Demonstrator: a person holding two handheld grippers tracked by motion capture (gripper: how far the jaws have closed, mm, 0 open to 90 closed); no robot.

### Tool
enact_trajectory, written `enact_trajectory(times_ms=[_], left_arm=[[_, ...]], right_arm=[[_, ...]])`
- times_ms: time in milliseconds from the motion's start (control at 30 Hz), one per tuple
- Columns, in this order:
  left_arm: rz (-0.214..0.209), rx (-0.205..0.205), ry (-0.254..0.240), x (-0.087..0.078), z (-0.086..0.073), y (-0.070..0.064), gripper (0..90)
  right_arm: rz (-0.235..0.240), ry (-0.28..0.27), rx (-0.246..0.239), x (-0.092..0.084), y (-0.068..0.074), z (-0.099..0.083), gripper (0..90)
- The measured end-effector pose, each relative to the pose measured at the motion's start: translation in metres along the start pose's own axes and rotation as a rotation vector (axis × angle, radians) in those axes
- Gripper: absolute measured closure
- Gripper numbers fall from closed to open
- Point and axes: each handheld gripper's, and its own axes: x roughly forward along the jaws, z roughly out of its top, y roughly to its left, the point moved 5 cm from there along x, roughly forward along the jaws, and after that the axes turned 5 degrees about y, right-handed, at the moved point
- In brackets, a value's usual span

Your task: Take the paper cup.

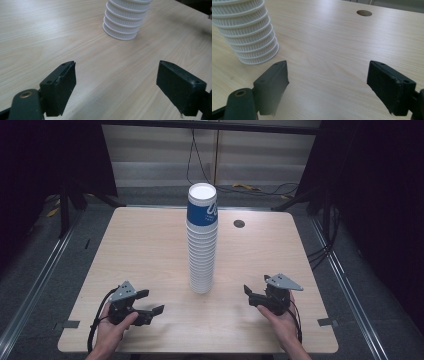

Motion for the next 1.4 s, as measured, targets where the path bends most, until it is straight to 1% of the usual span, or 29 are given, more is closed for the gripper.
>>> enact_trajectory(times_ms=[67, 100, 133, 167, 233, 300, 333, 500, 533, 667, 733, 800, 833, 900, 933, 1067, 1100, 1167, 1233, 1267, 1300, 1333, 1367, 1400], left_arm=[[0.01, 0.006, 0.002, 0.0, 0.0, 0.0, 16.3], [0.01, 0.007, 0.004, 0.0, 0.0, 0.0, 16.3], [0.01, 0.007, 0.004, 0.0, 0.0, 0.0, 16.3], [0.005, -0.002, 0.005, 0.001, 0.0, 0.0, 16.3], [0.008, 0.003, 0.003, 0.0, 0.0, 0.001, 16.3], [0.008, 0.004, 0.003, 0.0, -0.001, 0.001, 16.3], [0.005, -0.002, -0.001, 0.0, -0.001, 0.0, 16.3], [0.0, 0.0, 0.002, 0.001, -0.001, 0.0, 16.3], [0.0, 0.0, 0.001, 0.001, -0.001, 0.0, 16.3], [0.003, -0.002, 0.004, 0.001, -0.001, 0.0, 16.3], [-0.001, 0.001, 0.005, 0.002, 0.0, 0.0, 16.4], [-0.003, 0.003, 0.004, 0.002, 0.0, 0.0, 16.5], [-0.005, 0.002, 0.007, 0.003, 0.0, -0.001, 16.7], [-0.006, 0.009, 0.01, 0.003, -0.001, -0.002, 16.7], [-0.01, 0.01, 0.014, 0.003, -0.001, -0.003, 16.7], [-0.013, 0.021, 0.009, 0.0, -0.003, -0.005, 16.7], [-0.016, 0.019, 0.006, -0.001, -0.003, -0.006, 16.7], [-0.004, 0.021, -0.006, -0.003, -0.003, -0.005, 17.3], [-0.005, 0.017, -0.004, -0.002, -0.002, -0.004, 17.4], [-0.008, 0.012, -0.005, -0.002, -0.003, -0.004, 17.4], [-0.009, 0.016, 0.0, -0.002, -0.003, -0.004, 17.4], [-0.009, 0.016, 0.0, -0.002, -0.003, -0.004, 17.4], [-0.01, 0.016, 0.0, -0.001, -0.003, -0.005, 17.4], [-0.01, 0.021, 0.001, -0.001, -0.003, -0.005, 17.4]], right_arm=[[0.014, -0.002, 0.001, -0.001, 0.001, 0.0, 16.3], [0.011, 0.0, 0.003, -0.001, 0.002, -0.001, 15.0], [0.022, -0.005, 0.003, -0.001, 0.003, -0.001, 15.0], [0.027, -0.005, 0.005, -0.001, 0.003, -0.001, 14.9], [0.059, -0.003, 0.004, -0.002, 0.007, -0.003, 14.9], [0.068, 0.0, -0.008, -0.003, 0.01, -0.003, 14.9], [0.076, -0.005, -0.011, -0.004, 0.011, -0.002, 15.1], [0.095, -0.012, -0.022, -0.005, 0.015, 0.001, 15.3], [0.105, -0.006, -0.017, -0.005, 0.016, 0.001, 15.9], [0.118, 0.001, -0.032, -0.004, 0.018, 0.002, 17.3], [0.134, 0.002, -0.032, -0.004, 0.02, 0.003, 17.9], [0.172, -0.007, -0.016, -0.006, 0.021, 0.006, 19.9], [0.181, -0.014, -0.014, -0.007, 0.021, 0.007, 20.2], [0.183, -0.014, -0.016, -0.008, 0.022, 0.007, 20.2], [0.192, -0.016, -0.026, -0.01, 0.024, 0.011, 20.2], [0.21, -0.022, -0.028, -0.013, 0.028, 0.017, 20.2], [0.216, -0.035, -0.034, -0.016, 0.031, 0.023, 20.1], [0.225, -0.048, -0.036, -0.018, 0.033, 0.028, 20.1], [0.229, -0.049, -0.038, -0.02, 0.034, 0.03, 20.1], [0.247, -0.055, -0.045, -0.022, 0.035, 0.036, 19.7], [0.245, -0.056, -0.057, -0.023, 0.035, 0.039, 19.6], [0.245, -0.056, -0.057, -0.023, 0.035, 0.039, 19.6], [0.256, -0.064, -0.057, -0.025, 0.035, 0.044, 19.7], [0.256, -0.064, -0.057, -0.025, 0.035, 0.044, 19.7]])
